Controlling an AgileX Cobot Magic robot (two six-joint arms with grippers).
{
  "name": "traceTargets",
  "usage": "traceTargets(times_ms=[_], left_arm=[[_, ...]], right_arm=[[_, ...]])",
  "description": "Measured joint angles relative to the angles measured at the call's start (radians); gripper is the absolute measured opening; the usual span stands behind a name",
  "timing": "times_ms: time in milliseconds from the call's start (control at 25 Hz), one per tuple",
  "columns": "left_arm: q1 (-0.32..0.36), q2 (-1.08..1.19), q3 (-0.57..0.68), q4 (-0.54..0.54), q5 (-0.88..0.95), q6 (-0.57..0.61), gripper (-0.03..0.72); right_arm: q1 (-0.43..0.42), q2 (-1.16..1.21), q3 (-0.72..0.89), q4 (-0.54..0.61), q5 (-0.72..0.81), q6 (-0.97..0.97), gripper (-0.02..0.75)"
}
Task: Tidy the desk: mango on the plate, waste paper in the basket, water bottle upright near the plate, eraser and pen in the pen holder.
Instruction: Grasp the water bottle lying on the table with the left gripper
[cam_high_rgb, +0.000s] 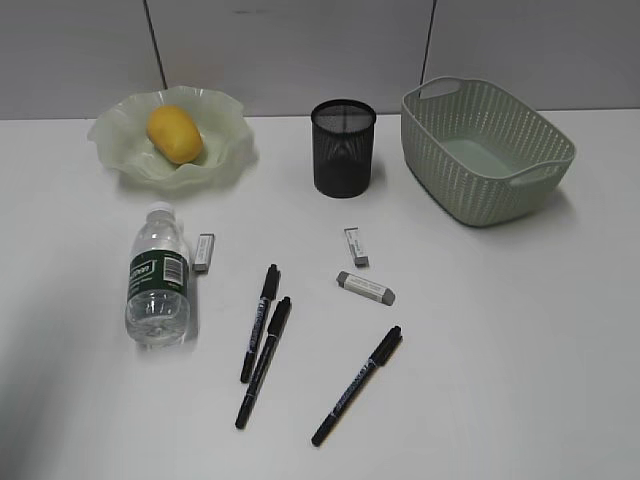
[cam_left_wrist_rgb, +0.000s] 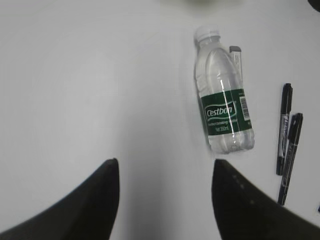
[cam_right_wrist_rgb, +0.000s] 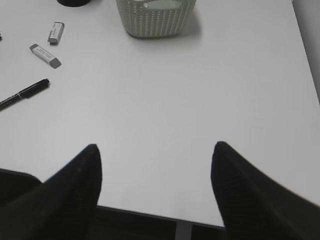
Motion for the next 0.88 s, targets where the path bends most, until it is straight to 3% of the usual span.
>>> traceTargets(times_ms=[200,640,720,880], left_arm=[[0.0,0.12,-0.096,0.0,0.056,-0.007,0.445],[0.026,0.156,-0.103,-0.001,0.055,-0.016,0.439],[-0.004,0.16,-0.103,0.038,0.015,-0.038,0.439],[-0.183,0.202,-0.106,0.161,-0.046,-0.191,0.439]], right_arm=[[0.0,0.0,0.0,-0.019,-0.002,0.016,0.542],[0.0,0.0,0.0,-0.01,-0.008,0.018,0.542],[0.0,0.0,0.0,-0.01,-0.01,0.018,0.542],[0.0,0.0,0.0,-0.01,-0.011,0.019,0.54]])
